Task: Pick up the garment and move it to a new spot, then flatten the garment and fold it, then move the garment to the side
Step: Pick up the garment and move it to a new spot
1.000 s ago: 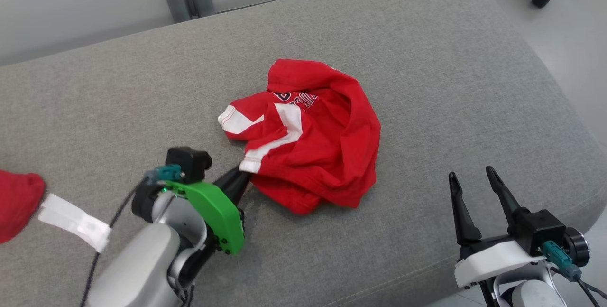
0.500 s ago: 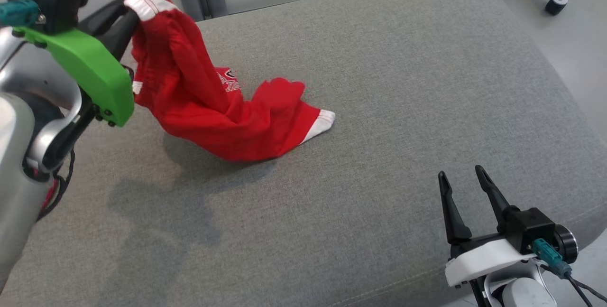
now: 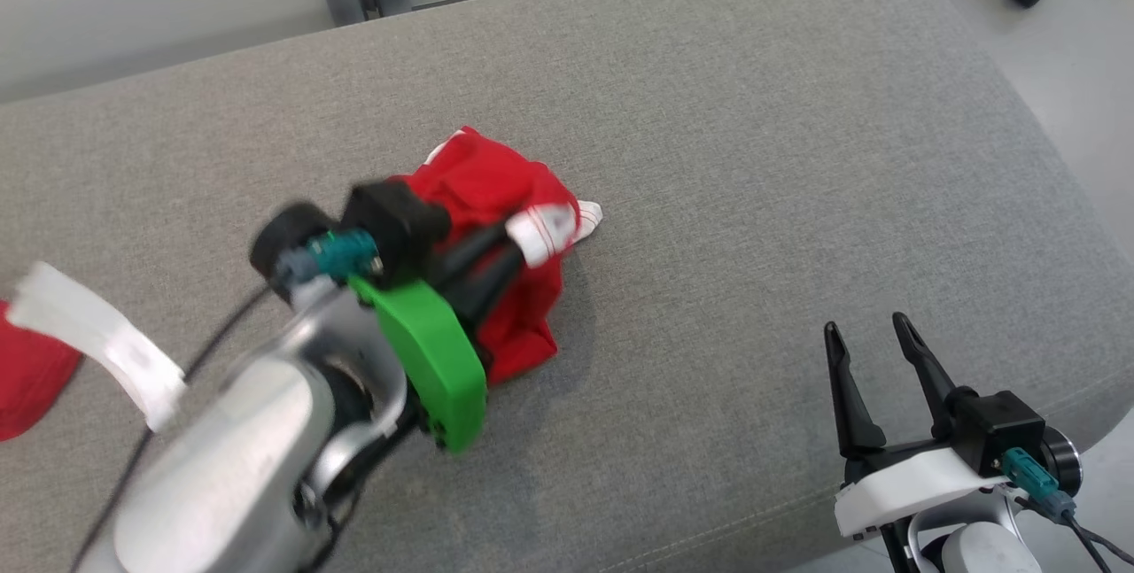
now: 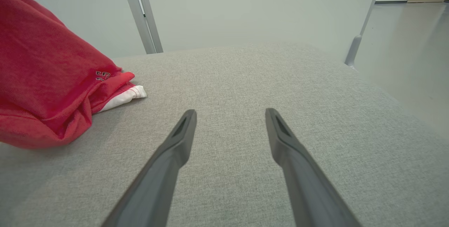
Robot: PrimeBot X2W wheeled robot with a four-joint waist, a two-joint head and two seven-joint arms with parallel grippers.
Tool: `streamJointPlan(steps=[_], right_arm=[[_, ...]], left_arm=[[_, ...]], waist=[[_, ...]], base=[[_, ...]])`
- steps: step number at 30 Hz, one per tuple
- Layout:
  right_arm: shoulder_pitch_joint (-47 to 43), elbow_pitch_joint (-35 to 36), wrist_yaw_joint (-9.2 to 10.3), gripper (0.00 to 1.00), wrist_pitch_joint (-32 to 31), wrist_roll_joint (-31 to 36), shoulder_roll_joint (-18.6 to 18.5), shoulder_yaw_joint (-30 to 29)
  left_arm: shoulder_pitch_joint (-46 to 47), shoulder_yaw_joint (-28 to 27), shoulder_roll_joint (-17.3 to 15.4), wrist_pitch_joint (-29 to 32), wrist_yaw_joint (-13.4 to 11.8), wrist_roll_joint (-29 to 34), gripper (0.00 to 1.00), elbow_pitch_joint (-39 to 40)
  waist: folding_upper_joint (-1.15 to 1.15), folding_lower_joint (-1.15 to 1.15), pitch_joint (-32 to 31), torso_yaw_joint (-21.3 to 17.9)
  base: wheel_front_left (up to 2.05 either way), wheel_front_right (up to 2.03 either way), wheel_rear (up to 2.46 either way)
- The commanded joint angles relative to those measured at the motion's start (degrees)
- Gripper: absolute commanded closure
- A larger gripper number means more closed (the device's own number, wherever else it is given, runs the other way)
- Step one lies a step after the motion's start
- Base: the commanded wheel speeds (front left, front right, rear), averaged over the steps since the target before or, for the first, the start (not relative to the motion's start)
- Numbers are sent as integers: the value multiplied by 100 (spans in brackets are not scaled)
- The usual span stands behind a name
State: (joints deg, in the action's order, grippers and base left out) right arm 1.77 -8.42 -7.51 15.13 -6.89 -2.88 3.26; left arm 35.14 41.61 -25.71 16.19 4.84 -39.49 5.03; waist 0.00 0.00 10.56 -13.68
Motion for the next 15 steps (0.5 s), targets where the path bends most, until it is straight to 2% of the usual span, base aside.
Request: streamJointPlan(steps=[1,5,8,15], right_arm=[[-33,-15,5,0,3,-16,-3,19],[-45,-36,5,0,3,87,-6,-25],[-78,-47,5,0,3,189,-7,-66],[-123,-111,5,0,3,261,-106,-59]], left_arm=[[-342,83,7,-68,-51,-73,100,-35],[-1423,409,-100,-405,-239,-36,100,-347],[-2014,449,-273,-771,-373,31,100,-770],[-2334,-26,-635,-1803,-584,100,100,-1792]], waist=[[0,0,9,19],[0,0,7,117],[0,0,3,278],[0,0,-116,731]], base=[[0,0,0],[0,0,0],[0,0,0],[0,0,0]])
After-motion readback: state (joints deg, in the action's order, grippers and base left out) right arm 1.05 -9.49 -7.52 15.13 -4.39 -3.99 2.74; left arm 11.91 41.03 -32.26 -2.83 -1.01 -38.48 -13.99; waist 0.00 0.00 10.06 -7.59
